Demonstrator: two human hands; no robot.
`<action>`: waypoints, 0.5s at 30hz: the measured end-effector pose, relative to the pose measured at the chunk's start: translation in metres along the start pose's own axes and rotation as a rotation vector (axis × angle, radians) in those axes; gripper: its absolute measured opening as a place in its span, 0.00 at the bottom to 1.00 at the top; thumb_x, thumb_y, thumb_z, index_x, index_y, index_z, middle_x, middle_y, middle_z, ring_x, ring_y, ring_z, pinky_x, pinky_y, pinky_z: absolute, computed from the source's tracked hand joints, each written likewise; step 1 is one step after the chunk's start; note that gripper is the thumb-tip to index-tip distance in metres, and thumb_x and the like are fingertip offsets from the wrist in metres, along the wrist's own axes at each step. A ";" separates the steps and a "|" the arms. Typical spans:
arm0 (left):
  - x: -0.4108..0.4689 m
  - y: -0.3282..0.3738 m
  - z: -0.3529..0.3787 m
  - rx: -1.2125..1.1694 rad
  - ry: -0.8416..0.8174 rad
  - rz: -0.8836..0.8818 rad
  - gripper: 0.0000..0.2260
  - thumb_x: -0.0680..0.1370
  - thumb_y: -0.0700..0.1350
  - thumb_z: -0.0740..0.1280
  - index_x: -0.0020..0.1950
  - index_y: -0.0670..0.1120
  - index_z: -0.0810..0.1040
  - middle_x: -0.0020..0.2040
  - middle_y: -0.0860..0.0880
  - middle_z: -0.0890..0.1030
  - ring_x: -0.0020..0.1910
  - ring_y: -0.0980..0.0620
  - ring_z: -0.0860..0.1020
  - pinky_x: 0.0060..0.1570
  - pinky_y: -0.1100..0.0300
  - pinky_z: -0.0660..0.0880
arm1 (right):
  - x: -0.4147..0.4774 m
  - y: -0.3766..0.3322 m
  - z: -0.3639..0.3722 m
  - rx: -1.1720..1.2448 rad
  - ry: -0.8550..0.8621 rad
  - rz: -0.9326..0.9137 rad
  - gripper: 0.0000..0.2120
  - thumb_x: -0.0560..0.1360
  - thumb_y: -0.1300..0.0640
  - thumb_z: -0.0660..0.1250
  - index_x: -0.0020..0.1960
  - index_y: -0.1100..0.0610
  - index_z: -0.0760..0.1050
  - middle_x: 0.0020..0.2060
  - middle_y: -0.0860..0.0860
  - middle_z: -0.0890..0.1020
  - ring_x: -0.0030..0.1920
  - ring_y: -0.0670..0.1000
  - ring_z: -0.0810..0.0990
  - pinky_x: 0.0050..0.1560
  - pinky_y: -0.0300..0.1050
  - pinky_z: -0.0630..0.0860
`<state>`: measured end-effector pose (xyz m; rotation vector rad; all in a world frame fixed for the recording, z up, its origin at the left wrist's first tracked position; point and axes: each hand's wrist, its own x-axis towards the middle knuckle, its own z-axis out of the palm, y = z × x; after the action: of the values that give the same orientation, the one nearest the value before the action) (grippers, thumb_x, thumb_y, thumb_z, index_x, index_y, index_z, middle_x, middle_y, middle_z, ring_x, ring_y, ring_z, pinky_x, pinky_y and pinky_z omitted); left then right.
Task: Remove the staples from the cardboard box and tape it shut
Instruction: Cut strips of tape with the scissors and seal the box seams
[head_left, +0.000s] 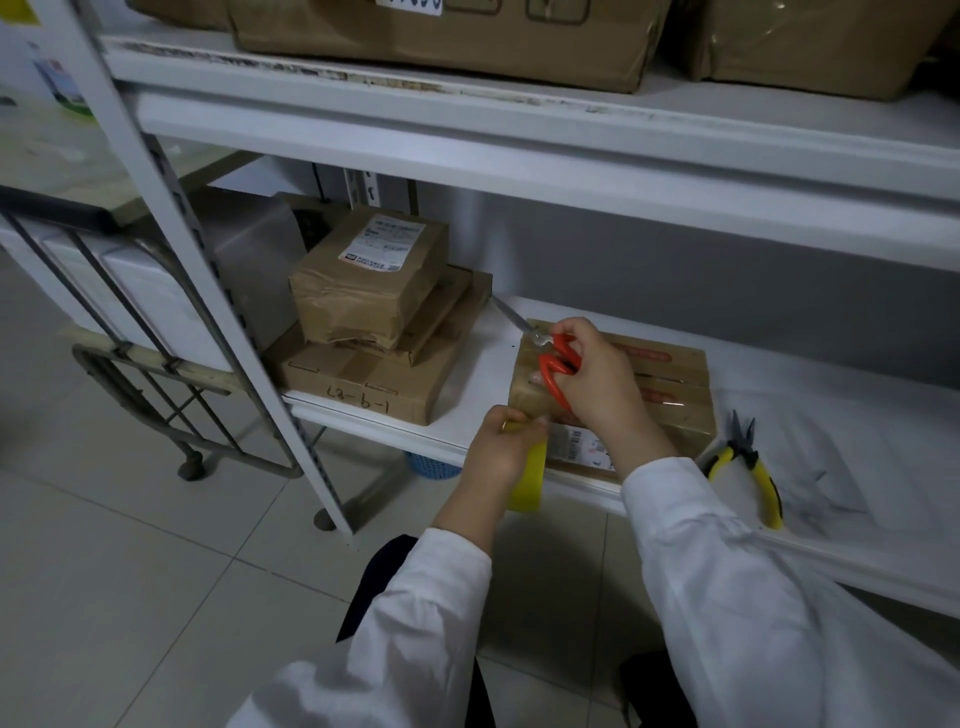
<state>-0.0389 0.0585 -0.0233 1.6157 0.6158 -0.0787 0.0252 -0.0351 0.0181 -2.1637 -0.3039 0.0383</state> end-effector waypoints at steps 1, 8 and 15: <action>0.000 0.001 0.000 0.012 0.006 -0.011 0.10 0.75 0.52 0.68 0.47 0.48 0.71 0.50 0.48 0.76 0.51 0.47 0.74 0.52 0.57 0.70 | 0.000 0.000 0.000 0.003 0.001 0.002 0.21 0.70 0.60 0.74 0.59 0.50 0.70 0.55 0.50 0.80 0.55 0.51 0.79 0.55 0.51 0.79; -0.002 0.013 0.004 0.148 0.020 -0.005 0.18 0.78 0.51 0.62 0.64 0.43 0.68 0.62 0.43 0.75 0.60 0.44 0.74 0.56 0.55 0.69 | -0.003 0.002 -0.004 -0.065 -0.062 -0.009 0.22 0.70 0.57 0.74 0.60 0.48 0.69 0.54 0.47 0.78 0.53 0.48 0.77 0.53 0.42 0.76; -0.003 0.007 0.002 0.136 -0.059 0.001 0.18 0.75 0.50 0.66 0.61 0.48 0.66 0.54 0.46 0.74 0.53 0.46 0.73 0.55 0.53 0.71 | -0.012 0.005 0.005 -0.338 0.011 -0.070 0.19 0.73 0.55 0.70 0.61 0.49 0.69 0.52 0.50 0.81 0.51 0.55 0.80 0.47 0.41 0.74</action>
<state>-0.0379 0.0552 -0.0166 1.7385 0.5739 -0.1698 0.0144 -0.0366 0.0101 -2.4843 -0.4031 -0.0699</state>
